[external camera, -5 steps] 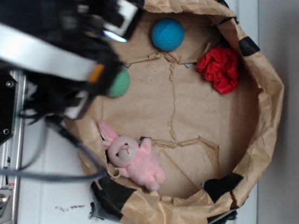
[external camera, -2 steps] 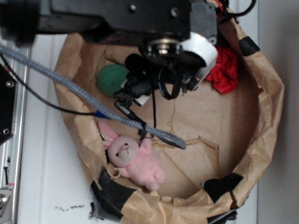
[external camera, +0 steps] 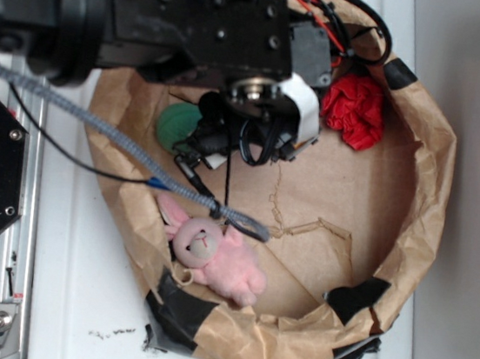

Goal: Grab the blue ball.

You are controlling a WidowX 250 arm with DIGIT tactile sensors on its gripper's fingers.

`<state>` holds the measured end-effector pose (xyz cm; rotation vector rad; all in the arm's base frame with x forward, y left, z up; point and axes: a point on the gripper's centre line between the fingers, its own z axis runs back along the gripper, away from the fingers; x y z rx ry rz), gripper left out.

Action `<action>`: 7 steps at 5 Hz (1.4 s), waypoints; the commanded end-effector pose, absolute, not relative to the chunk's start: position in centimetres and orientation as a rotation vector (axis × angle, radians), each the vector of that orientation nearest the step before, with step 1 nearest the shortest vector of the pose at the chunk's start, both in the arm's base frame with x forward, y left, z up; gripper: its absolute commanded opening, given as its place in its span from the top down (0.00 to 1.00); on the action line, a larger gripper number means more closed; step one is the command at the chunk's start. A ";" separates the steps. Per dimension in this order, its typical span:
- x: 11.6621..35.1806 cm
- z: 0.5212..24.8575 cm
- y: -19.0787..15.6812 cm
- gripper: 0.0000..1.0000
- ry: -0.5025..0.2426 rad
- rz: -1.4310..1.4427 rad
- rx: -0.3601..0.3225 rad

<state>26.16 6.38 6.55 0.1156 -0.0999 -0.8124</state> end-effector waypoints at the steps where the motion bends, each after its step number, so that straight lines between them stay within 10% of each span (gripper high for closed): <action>1: 26.0 4.9 9.0 0.00 -0.024 -0.954 0.167; 3: 25.4 1.3 11.1 0.00 0.098 -0.985 0.260; 4: 26.0 1.5 12.1 1.00 0.106 -0.940 0.295; 6: 26.3 3.7 10.1 1.00 0.110 -0.876 0.240; 7: 27.4 8.7 6.2 1.00 0.000 -0.811 0.280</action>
